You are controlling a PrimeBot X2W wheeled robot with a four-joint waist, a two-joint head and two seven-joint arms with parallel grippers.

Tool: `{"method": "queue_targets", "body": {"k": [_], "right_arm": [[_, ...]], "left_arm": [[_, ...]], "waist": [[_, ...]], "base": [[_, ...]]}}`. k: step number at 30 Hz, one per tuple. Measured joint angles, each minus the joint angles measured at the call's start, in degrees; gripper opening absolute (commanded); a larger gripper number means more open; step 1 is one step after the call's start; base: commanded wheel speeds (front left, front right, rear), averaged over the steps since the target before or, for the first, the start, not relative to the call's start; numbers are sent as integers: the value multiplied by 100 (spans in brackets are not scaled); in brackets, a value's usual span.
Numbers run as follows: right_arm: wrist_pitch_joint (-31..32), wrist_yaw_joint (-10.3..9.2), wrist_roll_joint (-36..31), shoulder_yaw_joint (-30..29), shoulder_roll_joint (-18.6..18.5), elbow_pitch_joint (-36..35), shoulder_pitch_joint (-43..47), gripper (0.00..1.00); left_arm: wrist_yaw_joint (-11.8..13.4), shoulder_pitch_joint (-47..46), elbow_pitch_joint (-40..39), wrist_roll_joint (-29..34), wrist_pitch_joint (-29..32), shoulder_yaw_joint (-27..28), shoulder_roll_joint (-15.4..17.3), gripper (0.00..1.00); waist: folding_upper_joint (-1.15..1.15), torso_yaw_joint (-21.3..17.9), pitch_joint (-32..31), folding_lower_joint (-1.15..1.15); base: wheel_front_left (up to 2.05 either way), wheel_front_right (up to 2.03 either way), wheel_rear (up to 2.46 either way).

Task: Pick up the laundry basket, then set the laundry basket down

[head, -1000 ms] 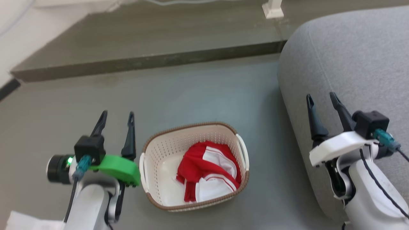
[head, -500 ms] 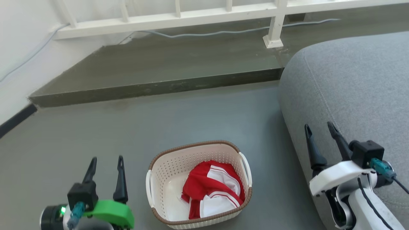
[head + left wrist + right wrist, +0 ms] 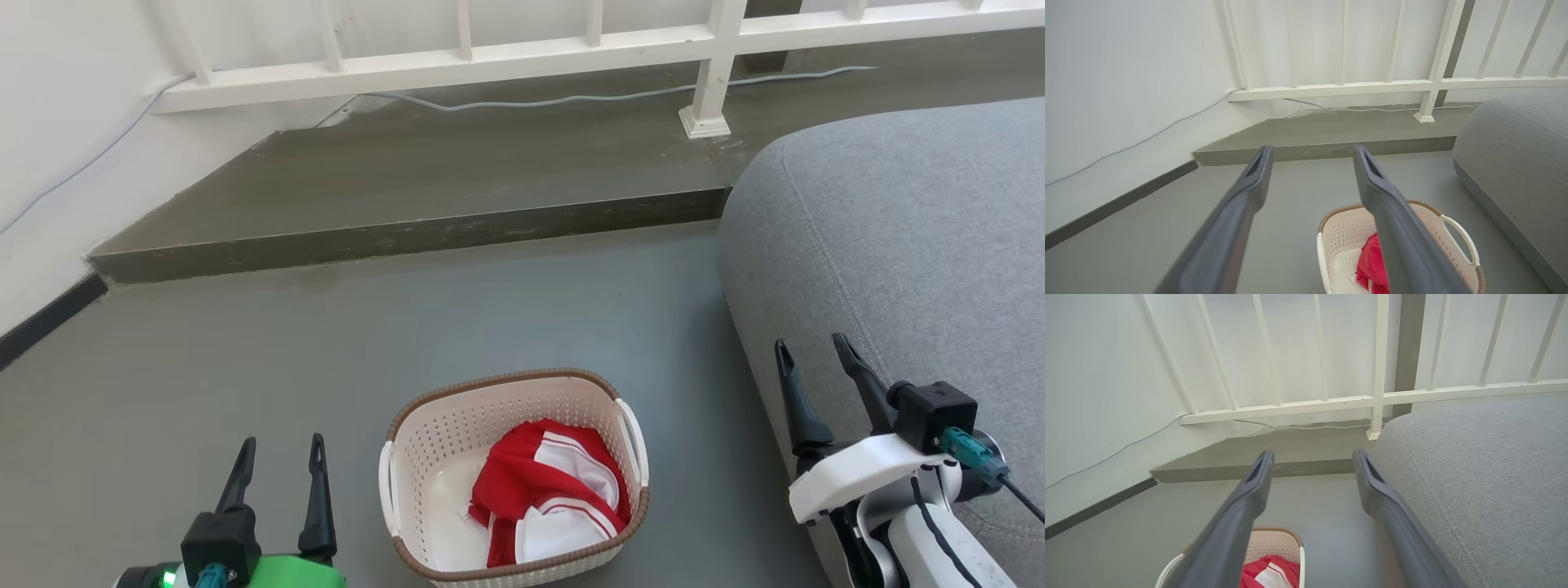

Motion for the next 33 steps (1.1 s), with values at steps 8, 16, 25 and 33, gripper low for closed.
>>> {"method": "queue_targets", "body": {"k": [8,16,25,33], "right_arm": [[0,0,-35,-18,2,-81,70,100],[0,5,-76,-34,21,-134,116,100],[0,8,-76,-66,24,-165,133,100],[15,13,-59,-26,147,60,354,0]], "left_arm": [[0,174,-148,54,0,23,-29,100],[0,307,-300,130,1,45,-59,100],[0,376,-414,268,49,78,-98,100],[-4,403,-194,246,52,-18,-177,0]], "waist": [[0,-11,-18,0],[0,-24,-31,0],[0,-28,-22,0],[0,-23,-16,0]], "base": [[0,0,0],[0,0,0],[0,0,0],[0,0,0]]}}
